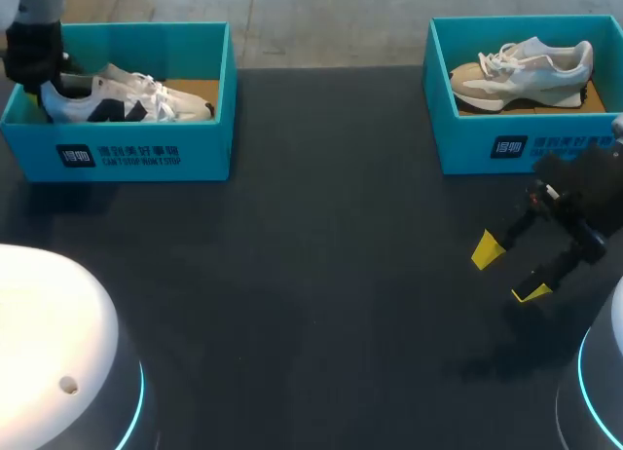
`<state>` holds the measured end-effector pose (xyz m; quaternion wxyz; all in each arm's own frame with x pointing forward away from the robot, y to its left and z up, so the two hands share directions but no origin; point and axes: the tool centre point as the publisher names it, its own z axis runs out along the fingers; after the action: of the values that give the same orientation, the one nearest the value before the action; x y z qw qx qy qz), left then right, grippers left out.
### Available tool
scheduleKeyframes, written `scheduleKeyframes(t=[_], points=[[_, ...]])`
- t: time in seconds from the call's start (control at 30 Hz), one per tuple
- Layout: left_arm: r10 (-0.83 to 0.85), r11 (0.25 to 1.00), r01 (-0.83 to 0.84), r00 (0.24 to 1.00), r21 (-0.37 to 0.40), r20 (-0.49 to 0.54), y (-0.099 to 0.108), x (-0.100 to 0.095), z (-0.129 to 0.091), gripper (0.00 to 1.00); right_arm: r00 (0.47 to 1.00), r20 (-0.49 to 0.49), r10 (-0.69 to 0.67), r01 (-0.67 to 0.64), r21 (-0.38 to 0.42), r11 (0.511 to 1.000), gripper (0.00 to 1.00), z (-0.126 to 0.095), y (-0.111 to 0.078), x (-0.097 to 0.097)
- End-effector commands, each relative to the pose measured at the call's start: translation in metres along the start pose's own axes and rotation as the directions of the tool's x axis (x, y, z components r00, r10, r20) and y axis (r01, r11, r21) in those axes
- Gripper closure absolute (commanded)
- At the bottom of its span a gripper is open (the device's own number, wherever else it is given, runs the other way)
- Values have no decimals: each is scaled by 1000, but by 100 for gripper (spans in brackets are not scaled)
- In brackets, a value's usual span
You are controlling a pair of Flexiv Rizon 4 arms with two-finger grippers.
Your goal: Take the shoe out of the shoebox, open the shoe tongue, remove and reinsert the insole, then place the shoe into the shoebox
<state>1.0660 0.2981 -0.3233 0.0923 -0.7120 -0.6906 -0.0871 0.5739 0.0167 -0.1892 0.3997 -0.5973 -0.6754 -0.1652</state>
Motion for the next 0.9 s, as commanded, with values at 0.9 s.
scheduleKeyframes(t=[0.9], points=[[-17, 998, 15, 999, 56, 41, 0, -5, 35, 100, 1000, 1, 1, -1, -2, 1000, 0, 1, -1, 0]])
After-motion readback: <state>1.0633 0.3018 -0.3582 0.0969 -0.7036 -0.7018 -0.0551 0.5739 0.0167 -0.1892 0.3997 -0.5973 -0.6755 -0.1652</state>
